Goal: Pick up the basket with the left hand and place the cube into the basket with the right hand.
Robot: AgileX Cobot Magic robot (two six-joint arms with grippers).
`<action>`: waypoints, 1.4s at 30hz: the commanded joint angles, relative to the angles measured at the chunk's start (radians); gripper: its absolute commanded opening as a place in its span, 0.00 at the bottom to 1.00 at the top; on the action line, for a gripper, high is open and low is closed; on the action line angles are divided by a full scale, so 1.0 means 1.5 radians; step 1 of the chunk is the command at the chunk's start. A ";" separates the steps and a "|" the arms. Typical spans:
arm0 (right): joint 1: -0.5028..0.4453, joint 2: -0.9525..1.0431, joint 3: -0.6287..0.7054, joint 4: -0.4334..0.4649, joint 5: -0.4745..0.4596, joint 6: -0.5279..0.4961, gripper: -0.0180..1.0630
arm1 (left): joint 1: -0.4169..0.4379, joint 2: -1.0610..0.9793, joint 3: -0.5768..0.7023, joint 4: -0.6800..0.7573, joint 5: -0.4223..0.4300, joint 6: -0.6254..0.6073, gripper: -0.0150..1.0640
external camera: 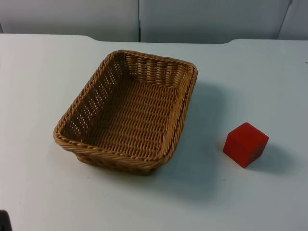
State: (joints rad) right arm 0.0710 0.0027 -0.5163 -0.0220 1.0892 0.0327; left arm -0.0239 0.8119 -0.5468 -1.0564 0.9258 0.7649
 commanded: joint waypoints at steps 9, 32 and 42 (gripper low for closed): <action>-0.003 -0.002 0.005 0.001 -0.008 -0.005 0.01 | -0.017 0.348 -0.065 -0.018 -0.062 0.134 0.13; -0.003 -0.002 0.005 0.001 -0.008 -0.005 0.01 | -0.261 0.720 -0.435 0.695 -0.242 -0.419 0.48; -0.003 -0.002 0.005 0.001 -0.008 -0.005 0.01 | -0.261 0.840 -0.546 0.813 -0.241 -0.458 0.48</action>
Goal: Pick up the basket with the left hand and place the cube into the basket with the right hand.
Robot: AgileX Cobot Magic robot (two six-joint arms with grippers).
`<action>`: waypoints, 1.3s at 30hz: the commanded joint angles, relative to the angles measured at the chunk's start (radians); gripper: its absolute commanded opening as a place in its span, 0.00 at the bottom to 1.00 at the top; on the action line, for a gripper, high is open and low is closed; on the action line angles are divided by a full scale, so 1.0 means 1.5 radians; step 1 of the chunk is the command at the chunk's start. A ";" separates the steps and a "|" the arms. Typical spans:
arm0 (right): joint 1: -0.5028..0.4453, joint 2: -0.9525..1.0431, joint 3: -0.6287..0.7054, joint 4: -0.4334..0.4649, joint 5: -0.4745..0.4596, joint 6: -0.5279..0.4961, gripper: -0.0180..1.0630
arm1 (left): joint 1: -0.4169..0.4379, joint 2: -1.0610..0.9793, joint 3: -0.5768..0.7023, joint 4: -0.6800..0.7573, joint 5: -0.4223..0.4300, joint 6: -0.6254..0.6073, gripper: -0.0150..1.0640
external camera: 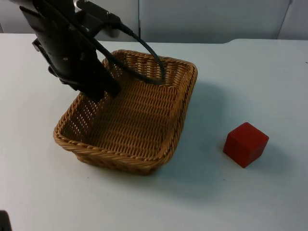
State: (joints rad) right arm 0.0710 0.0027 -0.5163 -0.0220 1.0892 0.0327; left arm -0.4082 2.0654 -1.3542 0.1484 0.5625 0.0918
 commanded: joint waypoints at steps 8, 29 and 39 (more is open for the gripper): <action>-0.003 -0.002 0.005 0.001 -0.008 -0.005 0.01 | -0.002 0.065 -0.024 0.013 -0.002 -0.010 0.48; -0.003 -0.002 0.005 0.001 -0.008 -0.005 0.01 | 0.134 -0.052 -0.027 -0.456 0.123 0.231 0.01; -0.003 -0.002 0.005 0.001 -0.008 -0.005 0.01 | 0.184 -0.093 -0.026 -0.545 0.148 0.253 0.01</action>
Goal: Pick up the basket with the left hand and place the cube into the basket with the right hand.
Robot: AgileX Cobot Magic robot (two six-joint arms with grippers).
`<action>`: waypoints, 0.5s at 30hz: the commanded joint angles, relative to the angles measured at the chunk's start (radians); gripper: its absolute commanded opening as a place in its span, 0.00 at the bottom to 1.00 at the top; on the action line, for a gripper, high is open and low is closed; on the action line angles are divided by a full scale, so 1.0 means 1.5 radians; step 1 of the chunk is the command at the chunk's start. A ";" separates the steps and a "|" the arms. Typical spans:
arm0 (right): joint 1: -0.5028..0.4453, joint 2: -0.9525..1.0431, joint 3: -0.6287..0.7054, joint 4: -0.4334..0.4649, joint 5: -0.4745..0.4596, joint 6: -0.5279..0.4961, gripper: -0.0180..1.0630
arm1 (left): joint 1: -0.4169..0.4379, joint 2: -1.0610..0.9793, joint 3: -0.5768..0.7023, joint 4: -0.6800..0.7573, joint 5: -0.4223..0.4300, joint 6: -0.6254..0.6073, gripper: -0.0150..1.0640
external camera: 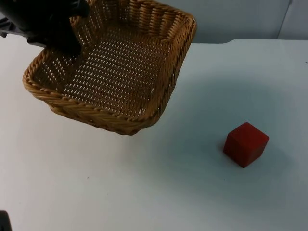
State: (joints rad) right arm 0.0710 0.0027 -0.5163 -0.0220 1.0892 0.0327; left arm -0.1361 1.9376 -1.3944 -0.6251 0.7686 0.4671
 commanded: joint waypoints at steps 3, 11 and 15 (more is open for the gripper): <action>-0.003 -0.002 0.005 0.001 -0.008 -0.005 0.01 | 0.002 -0.008 0.001 -0.029 0.011 0.003 0.01; -0.003 -0.002 0.005 0.001 -0.008 -0.005 0.01 | 0.013 -0.008 0.001 -0.033 0.018 -0.002 0.01; -0.003 -0.002 0.005 0.001 -0.008 -0.005 0.01 | 0.014 -0.008 0.001 -0.035 0.018 -0.002 0.01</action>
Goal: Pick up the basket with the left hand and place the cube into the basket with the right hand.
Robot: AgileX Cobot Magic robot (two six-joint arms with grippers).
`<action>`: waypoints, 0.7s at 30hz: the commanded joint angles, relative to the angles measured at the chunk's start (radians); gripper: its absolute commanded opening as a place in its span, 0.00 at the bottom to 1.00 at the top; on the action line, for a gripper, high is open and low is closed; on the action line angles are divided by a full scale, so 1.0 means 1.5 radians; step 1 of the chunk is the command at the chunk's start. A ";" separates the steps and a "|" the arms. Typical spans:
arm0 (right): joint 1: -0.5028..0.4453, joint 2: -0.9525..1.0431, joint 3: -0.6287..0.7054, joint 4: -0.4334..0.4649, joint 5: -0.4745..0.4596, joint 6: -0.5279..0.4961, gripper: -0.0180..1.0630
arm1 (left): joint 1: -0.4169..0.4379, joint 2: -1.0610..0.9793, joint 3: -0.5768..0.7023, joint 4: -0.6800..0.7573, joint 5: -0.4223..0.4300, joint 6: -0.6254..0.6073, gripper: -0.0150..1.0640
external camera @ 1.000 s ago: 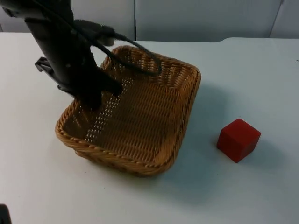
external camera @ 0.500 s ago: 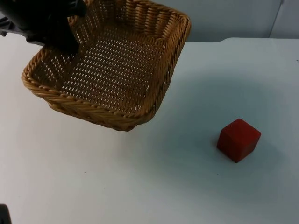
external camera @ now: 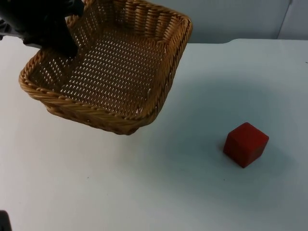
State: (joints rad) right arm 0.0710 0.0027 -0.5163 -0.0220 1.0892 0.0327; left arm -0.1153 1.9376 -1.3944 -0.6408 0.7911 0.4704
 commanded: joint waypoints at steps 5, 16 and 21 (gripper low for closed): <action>-0.003 -0.002 0.005 0.001 -0.008 -0.005 0.01 | 0.001 -0.008 0.001 -0.024 0.004 -0.004 0.01; -0.003 -0.002 0.005 0.001 -0.008 -0.005 0.01 | 0.001 -0.008 0.001 -0.024 0.011 -0.004 0.01; -0.003 -0.002 0.005 0.001 -0.008 -0.005 0.01 | 0.001 -0.008 0.001 -0.024 0.011 -0.004 0.01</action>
State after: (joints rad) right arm 0.0710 0.0027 -0.5163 -0.0220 1.0892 0.0327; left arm -0.1153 1.9376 -1.3944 -0.6427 0.8025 0.4704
